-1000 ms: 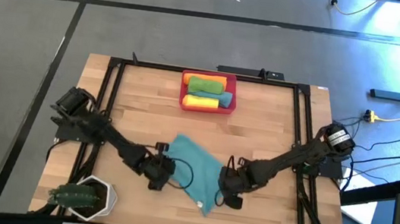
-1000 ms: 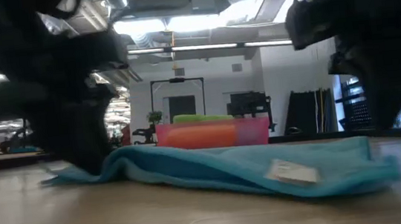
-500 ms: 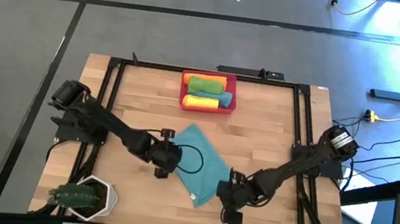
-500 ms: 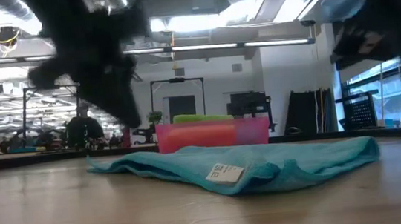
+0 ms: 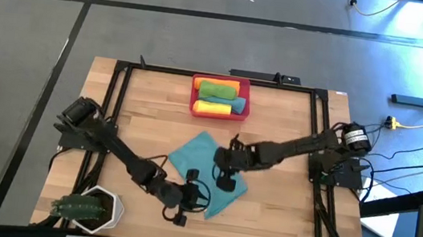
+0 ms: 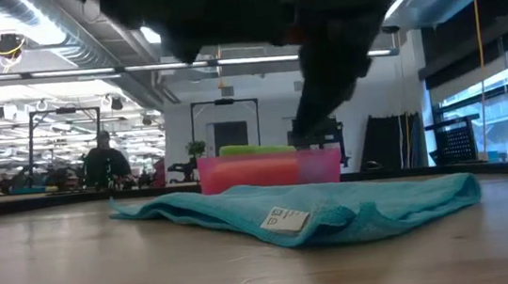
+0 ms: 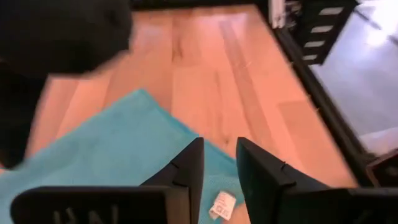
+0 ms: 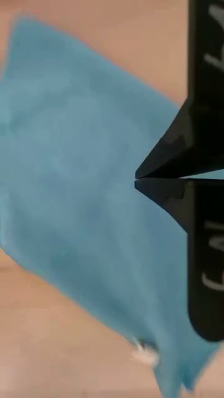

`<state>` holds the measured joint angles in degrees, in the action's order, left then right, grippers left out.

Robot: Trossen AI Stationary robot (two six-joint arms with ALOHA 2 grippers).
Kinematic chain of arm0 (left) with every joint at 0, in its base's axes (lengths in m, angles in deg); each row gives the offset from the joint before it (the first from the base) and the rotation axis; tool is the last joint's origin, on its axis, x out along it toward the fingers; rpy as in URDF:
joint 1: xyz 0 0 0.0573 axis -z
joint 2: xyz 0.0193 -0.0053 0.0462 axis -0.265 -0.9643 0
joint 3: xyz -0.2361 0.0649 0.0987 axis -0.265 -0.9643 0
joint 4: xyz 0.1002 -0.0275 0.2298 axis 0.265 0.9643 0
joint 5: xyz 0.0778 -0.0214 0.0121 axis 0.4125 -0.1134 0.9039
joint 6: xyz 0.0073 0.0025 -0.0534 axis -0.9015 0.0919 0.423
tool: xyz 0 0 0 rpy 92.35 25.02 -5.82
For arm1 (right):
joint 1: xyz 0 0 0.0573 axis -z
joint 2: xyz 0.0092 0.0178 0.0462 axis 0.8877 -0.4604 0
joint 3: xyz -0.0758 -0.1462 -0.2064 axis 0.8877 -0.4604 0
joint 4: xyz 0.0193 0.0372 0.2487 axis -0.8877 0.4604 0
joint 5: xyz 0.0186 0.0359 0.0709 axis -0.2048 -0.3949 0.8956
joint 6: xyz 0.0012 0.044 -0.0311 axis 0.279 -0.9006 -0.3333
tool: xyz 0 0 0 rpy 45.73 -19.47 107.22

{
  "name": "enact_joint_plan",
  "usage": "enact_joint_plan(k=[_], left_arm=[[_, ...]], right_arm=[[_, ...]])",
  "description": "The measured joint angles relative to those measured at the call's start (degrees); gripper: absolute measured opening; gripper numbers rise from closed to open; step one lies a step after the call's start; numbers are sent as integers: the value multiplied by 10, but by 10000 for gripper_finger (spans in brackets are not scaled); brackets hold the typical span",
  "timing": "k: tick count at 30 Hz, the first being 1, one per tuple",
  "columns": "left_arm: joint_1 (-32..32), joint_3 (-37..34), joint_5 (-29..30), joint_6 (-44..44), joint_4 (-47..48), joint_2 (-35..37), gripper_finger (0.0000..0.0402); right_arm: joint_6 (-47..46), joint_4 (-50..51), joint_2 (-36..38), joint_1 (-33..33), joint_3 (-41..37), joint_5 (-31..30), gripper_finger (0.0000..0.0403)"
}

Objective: Roll microfiber towels into tight, uniform cylinder then place into a basket
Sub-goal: Roll the blue microfiber cloth

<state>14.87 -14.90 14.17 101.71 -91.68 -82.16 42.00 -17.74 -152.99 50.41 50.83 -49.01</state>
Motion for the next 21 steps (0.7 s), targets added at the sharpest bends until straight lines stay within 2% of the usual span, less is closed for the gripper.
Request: enact_joint_plan(k=[6, 12, 17, 21], left_arm=[[-7, 0, 19, 50, 2, -44, 85], [-12, 0, 12, 75, 3, -70, 85], [-9, 0, 9, 75, 4, -71, 85], [-10, 0, 10, 75, 4, -71, 85]], right_arm=[[60, -25, 0, 36, 0, 7, 9], [102, -50, 0, 38, 0, -3, 4], [104, -49, 0, 40, 0, -77, 10], [118, -49, 3, 56, 0, -206, 9]])
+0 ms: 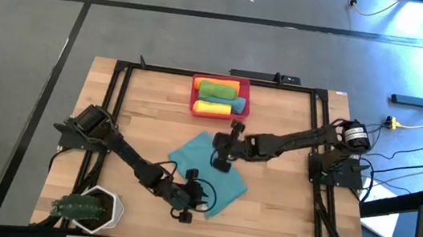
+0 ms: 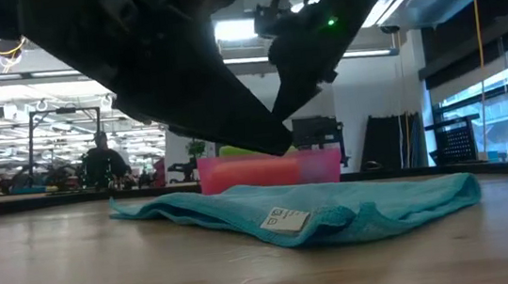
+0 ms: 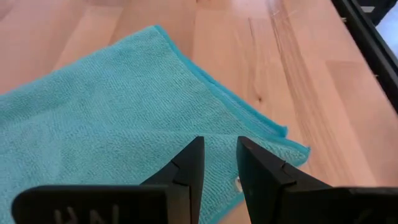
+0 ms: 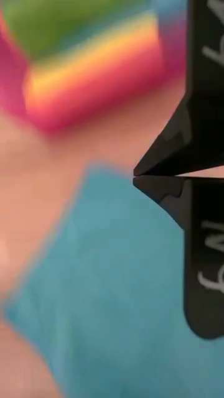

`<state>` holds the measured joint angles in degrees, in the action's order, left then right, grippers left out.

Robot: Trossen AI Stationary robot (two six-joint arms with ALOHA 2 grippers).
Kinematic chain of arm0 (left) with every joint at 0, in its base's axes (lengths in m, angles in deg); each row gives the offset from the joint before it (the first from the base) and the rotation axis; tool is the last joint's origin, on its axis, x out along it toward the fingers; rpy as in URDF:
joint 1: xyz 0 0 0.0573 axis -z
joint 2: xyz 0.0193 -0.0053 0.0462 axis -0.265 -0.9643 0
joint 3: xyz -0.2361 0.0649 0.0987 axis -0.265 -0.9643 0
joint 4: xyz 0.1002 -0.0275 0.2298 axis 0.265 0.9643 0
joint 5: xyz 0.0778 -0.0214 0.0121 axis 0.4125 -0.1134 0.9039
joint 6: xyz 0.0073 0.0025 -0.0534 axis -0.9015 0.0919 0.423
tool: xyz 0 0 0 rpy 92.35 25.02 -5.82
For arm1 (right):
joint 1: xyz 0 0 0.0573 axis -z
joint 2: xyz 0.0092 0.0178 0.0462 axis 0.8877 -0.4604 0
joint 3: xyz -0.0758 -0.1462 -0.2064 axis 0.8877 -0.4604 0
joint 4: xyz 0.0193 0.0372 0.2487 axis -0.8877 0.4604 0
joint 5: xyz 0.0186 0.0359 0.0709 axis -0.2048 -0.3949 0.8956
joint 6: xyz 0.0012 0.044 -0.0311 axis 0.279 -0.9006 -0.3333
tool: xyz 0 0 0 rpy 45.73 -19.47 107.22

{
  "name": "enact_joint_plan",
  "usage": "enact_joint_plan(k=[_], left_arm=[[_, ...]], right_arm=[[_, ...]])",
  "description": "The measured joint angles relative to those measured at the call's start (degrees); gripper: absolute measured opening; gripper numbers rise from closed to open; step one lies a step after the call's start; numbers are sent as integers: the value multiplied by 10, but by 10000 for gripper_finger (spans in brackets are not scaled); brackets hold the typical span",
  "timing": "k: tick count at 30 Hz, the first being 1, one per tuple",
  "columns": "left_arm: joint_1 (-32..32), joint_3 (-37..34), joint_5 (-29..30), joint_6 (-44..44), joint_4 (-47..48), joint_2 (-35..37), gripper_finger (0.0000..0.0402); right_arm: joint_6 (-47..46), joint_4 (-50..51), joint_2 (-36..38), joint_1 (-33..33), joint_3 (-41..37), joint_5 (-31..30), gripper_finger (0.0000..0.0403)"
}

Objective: Roll microfiber towels into tight, uniform cylinder then place into a basket
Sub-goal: Roll the blue microfiber cloth

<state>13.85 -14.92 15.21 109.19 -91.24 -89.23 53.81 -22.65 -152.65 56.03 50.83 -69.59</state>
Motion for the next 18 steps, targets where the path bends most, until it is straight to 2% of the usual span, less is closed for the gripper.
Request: enact_joint_plan(k=[2, 4, 6, 9, 11, 13, 15, 18], left_arm=[[-1, 0, 1, 0, 0, 0, 85], [-1, 0, 5, 6, 0, 0, 85], [-1, 0, 7, 11, -2, 0, 86], [2, 0, 7, 13, -2, 0, 86], [8, 0, 7, 15, -2, 0, 86], [15, 0, 7, 15, -2, 0, 86], [22, 0, 7, 16, -2, 0, 86], [27, 0, 7, 31, -3, 0, 86]], right_arm=[[12, -2, 4, 26, 3, -48, 6], [15, -3, 5, 61, 9, -43, 4], [14, -2, 5, 97, 15, 18, 4], [15, -1, 5, 131, 16, 171, 8], [26, 6, 5, 133, 4, 287, 7], [44, 14, 6, 111, -18, 362, 4], [50, 15, 6, 80, -45, 372, 4], [24, 11, 6, 40, -83, 354, 5]])
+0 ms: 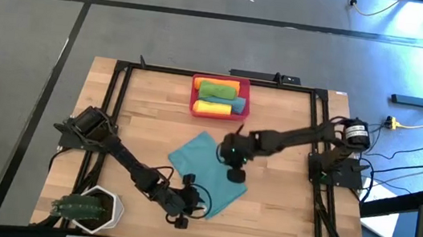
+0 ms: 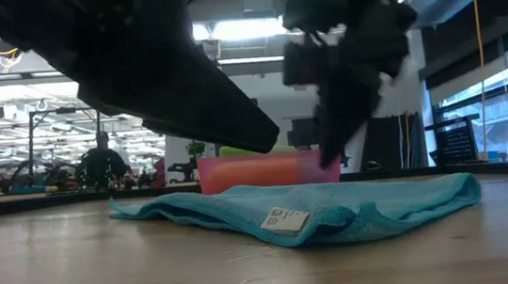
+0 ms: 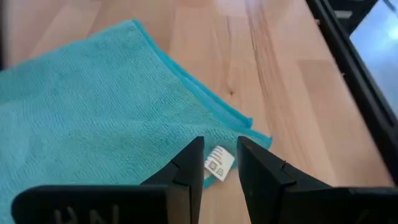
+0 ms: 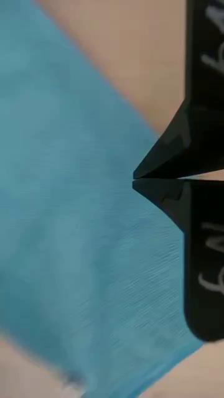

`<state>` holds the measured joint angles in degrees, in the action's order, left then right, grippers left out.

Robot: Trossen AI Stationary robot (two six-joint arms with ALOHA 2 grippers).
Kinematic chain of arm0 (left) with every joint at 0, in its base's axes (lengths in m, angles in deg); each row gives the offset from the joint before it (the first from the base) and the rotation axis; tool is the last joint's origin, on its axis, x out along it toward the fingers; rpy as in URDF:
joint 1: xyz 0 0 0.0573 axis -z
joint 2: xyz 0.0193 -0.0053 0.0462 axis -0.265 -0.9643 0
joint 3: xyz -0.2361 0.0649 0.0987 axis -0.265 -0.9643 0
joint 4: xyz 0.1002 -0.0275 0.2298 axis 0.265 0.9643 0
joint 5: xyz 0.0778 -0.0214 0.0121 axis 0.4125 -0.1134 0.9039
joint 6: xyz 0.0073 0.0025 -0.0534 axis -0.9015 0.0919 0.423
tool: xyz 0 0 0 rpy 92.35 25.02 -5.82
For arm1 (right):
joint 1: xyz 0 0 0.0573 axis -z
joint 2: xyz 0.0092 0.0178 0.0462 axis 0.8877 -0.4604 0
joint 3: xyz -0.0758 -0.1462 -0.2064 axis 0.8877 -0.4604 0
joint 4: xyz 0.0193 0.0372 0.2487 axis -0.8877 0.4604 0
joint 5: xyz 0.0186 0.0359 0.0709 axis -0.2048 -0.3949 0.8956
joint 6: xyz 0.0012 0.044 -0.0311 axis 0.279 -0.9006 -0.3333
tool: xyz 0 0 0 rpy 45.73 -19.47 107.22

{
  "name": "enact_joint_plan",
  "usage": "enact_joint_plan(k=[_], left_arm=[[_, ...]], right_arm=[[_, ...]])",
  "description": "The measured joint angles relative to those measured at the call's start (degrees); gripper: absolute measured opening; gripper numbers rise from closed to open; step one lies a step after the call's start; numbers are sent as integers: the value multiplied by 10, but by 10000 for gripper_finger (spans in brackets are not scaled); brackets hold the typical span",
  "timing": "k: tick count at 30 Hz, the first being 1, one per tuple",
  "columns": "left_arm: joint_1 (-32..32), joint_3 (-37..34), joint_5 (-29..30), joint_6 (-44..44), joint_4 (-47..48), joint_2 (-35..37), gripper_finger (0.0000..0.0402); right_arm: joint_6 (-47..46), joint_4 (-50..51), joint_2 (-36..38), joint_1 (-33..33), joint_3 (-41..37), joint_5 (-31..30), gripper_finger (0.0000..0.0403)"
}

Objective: Roll microfiber towels into tight, uniform cylinder then place into a basket
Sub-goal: Roll the blue microfiber cloth

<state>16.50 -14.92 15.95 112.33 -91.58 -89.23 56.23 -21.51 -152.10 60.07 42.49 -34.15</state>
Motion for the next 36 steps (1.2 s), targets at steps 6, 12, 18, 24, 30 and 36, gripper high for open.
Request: enact_joint_plan(k=[6, 12, 18, 24, 30, 36], left_arm=[[-1, 1, 4, 21, -15, -7, 86], [-2, -1, 12, 13, 74, 5, 86], [-2, 0, 41, 4, 93, 56, 86], [10, 1, 60, -39, 94, 107, 85], [23, 0, 83, -66, 172, 149, 85], [23, 0, 101, -50, 258, 180, 84]], right_arm=[[-84, -8, 0, -59, -47, -21, 4], [-163, 9, 0, -135, -49, -28, 5], [-241, -39, 0, -198, -49, -37, 5], [-267, -133, -2, -243, -49, -92, 5], [-266, -111, 4, -257, -45, -131, 5], [-310, 3, 5, -253, -20, -214, 6]])
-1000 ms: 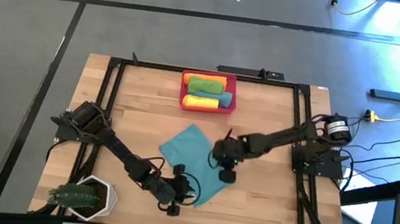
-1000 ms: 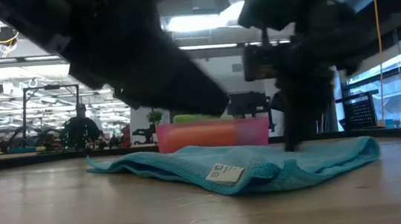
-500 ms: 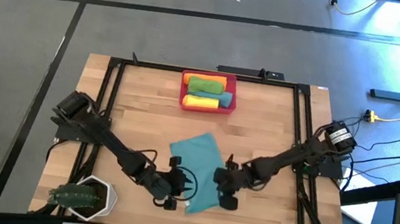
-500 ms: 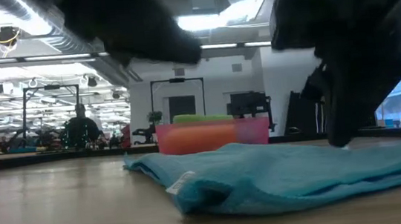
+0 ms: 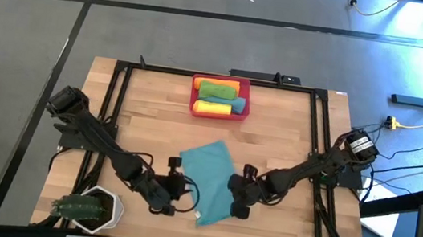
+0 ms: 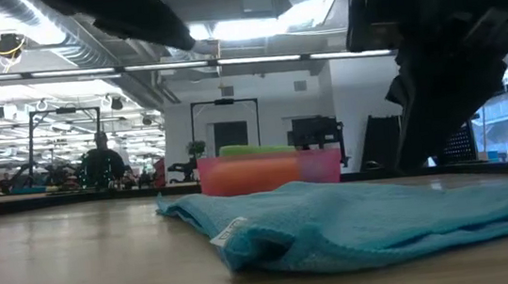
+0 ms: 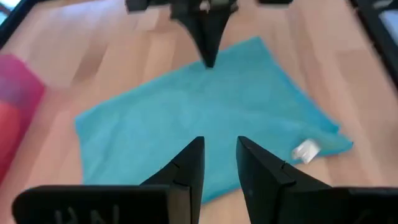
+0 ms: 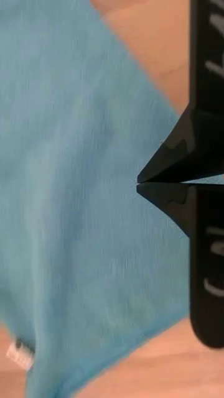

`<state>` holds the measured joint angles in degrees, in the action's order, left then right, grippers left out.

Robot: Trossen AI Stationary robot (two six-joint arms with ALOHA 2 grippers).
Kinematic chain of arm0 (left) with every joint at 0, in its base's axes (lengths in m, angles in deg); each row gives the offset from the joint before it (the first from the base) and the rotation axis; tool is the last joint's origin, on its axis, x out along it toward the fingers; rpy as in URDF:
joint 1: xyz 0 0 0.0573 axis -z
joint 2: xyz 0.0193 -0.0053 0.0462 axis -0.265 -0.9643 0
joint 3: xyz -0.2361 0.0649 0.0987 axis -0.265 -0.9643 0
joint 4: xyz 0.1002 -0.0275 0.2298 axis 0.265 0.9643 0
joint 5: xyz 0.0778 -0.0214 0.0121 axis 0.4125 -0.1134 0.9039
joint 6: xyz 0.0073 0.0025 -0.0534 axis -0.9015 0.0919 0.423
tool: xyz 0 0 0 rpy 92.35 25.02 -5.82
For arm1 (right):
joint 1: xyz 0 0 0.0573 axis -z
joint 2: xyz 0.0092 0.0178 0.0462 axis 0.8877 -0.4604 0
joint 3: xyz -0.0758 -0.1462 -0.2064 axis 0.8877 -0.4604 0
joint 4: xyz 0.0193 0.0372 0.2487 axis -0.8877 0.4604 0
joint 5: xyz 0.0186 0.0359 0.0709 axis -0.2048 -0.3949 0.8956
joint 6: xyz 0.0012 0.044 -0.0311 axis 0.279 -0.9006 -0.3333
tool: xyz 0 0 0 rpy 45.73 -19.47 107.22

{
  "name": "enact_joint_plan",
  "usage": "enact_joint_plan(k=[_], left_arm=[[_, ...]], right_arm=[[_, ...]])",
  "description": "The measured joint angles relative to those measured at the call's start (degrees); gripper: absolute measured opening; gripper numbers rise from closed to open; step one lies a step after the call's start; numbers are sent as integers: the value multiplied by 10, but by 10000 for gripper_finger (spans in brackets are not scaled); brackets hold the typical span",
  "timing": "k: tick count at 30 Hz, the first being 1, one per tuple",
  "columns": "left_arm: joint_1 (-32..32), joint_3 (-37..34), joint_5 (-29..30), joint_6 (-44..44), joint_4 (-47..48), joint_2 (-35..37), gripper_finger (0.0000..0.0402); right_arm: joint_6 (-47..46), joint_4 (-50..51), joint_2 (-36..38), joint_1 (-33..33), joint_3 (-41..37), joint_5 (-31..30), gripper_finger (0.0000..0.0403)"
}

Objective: Roll microfiber towels into tight, uniform cylinder then place into a basket
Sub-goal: Roll the blue microfiber cloth

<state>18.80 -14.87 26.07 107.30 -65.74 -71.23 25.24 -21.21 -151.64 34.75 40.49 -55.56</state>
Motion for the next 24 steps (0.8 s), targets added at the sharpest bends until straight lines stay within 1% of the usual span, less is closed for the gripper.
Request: enact_joint_plan(k=[5, 7, 9, 12, 15, 17, 20, 22, 24], left_arm=[[0, -18, 11, 16, 3, 2, 62], [0, -29, 24, 21, -1, 2, 48], [-2, -36, 54, 28, -1, 2, 35], [-13, -41, 105, 45, 7, 3, 18], [-22, -41, 115, 80, 10, 6, 4], [-20, -42, 116, 98, 22, 6, 2], [-10, -42, 134, 114, 43, 9, 4], [-5, -42, 143, 125, 62, 9, 3], [-2, -42, 144, 137, 71, 9, 1]], right_arm=[[13, 12, 0, 7, 6, 0, 6], [23, 11, 0, 13, 6, 1, 6], [46, 15, 0, 29, 10, -1, 6], [96, 28, 0, 66, 33, -50, 6], [159, 44, 0, 115, 58, -108, 6], [201, 46, 0, 158, 73, -127, 6], [262, 41, 0, 234, 98, -119, 6], [289, 36, 0, 286, 113, -90, 6], [300, 36, 0, 333, 128, -43, 6]])
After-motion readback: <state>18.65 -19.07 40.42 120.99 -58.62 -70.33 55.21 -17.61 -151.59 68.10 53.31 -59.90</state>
